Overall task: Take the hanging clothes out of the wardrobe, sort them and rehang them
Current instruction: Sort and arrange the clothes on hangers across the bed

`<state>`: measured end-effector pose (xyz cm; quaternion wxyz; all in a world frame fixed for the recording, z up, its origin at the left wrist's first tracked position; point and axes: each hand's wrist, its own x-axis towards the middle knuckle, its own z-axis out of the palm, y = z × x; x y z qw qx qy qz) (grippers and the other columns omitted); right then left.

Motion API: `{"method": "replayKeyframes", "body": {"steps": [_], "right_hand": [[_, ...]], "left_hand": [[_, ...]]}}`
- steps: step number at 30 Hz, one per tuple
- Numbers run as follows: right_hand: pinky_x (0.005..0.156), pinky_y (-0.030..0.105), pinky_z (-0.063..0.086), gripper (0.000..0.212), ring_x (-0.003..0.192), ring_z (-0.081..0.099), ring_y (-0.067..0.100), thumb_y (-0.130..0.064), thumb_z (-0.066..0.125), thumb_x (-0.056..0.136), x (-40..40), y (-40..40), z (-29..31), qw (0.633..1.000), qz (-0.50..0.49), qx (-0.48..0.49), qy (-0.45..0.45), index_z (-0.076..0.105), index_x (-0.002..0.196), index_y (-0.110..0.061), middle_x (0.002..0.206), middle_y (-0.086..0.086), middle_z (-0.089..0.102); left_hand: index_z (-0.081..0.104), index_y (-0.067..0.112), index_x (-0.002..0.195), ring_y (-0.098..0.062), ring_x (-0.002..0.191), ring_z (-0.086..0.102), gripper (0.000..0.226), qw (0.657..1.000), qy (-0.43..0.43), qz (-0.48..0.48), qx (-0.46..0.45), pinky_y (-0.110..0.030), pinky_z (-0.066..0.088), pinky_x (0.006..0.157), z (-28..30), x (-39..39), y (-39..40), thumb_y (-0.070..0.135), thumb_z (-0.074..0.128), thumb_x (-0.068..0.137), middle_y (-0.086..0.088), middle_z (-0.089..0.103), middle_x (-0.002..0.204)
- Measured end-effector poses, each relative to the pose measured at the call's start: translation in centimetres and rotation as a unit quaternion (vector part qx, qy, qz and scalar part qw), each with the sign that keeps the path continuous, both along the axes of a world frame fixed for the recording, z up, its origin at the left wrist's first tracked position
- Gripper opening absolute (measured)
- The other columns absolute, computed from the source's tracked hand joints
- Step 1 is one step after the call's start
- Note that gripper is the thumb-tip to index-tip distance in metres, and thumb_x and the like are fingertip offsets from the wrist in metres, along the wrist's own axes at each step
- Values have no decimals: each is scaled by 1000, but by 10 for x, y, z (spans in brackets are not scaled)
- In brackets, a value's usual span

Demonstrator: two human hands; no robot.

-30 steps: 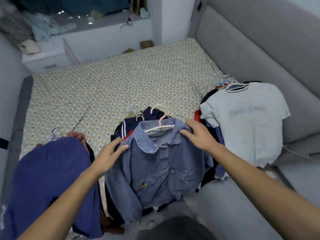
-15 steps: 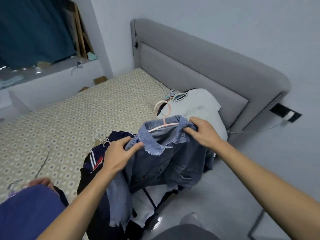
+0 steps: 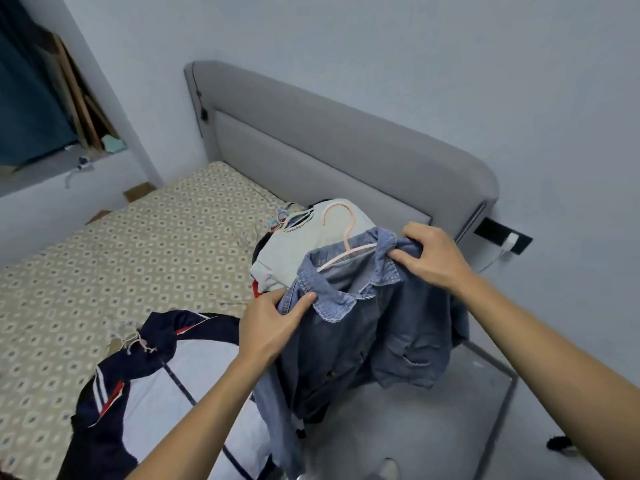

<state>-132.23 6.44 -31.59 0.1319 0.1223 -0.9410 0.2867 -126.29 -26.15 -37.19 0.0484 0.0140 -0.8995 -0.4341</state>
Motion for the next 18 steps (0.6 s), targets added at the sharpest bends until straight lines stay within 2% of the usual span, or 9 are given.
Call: {"method": "replayKeyframes", "body": {"steps": [3, 6, 8, 11, 14, 18], "right_hand": [[62, 35, 35, 45, 69, 46, 15, -33, 79, 87, -33, 46, 3, 1000, -9, 4, -7, 39, 68, -34, 69, -9, 49], [65, 37, 43, 31, 73, 53, 19, -40, 76, 87, -66, 76, 2, 1000, -1, 10, -15, 52, 75, -23, 75, -5, 55], [67, 36, 46, 28, 76, 56, 19, -43, 74, 86, -90, 84, -2, 1000, 8, 16, -23, 56, 79, -22, 79, -6, 59], [69, 35, 46, 27, 80, 57, 18, -48, 71, 86, -129, 83, -12, 999, 23, 21, -32, 59, 82, -25, 83, -8, 62], [68, 35, 43, 27, 79, 55, 17, -44, 74, 89, -170, 71, -24, 998, 31, 20, -53, 56, 79, -28, 80, -9, 59], [67, 41, 48, 35, 74, 53, 17, -47, 71, 88, -228, 51, -48, 995, 39, 6, -88, 42, 70, -38, 73, -13, 52]], "left_hand": [[45, 13, 61, -7, 48, 37, 67, 1000, 3, 1, 5, -35, 29, 52, -2, -32, 46, 70, 69, 86, 6, 38, 49], [45, 14, 61, -7, 48, 37, 67, 1000, -4, 6, 12, -36, 29, 52, -6, -62, 74, 70, 69, 87, 7, 38, 48], [46, 12, 62, -7, 49, 37, 68, 1000, -8, 4, 8, -35, 29, 52, -13, -80, 82, 71, 68, 87, 6, 39, 49], [51, 10, 65, -6, 51, 39, 70, 1000, -15, 13, 11, -35, 32, 53, -25, -109, 77, 75, 66, 85, -4, 45, 54], [51, 10, 66, -8, 51, 42, 71, 999, -20, 33, 1, -35, 34, 53, -36, -142, 67, 77, 65, 84, -9, 50, 58], [40, 9, 67, -10, 50, 40, 69, 998, -30, 52, -19, -37, 30, 53, -47, -199, 48, 68, 70, 87, -2, 39, 54]]}}
